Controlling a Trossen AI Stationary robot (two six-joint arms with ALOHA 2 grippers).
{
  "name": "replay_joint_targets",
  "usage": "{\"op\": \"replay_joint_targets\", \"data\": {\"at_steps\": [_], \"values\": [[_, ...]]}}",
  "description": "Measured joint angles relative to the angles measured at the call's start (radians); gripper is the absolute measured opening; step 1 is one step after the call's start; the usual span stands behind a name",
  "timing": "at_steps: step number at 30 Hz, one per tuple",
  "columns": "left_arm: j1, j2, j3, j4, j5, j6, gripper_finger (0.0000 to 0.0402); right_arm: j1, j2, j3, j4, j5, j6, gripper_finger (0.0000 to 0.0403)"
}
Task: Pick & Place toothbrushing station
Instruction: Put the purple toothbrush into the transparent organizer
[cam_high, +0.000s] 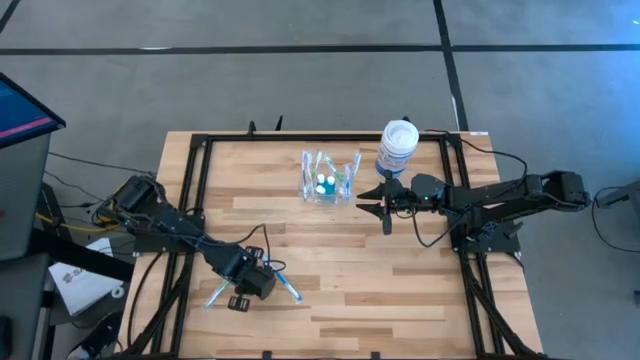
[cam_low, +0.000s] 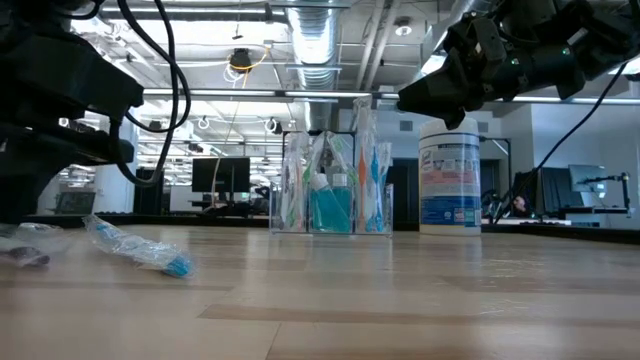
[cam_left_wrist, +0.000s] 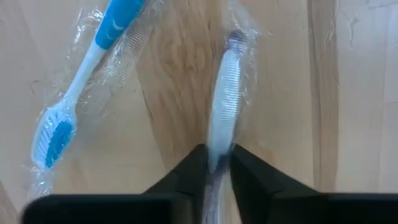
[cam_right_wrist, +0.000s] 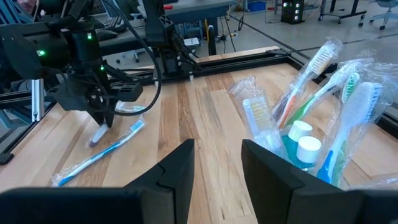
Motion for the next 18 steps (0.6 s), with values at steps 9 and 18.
{"op": "replay_joint_targets", "data": {"at_steps": [9,18], "values": [[0.000,0.000,0.017,0.002,0.000,-0.030,0.0013,0.000,0.000,0.000,0.000,0.000,0.000,0.0124],[0.042,-0.155,0.055,0.030,-0.063,-0.215,0.0010,0.013,0.000,0.000,0.001,0.000,-0.002,0.0124]]}}
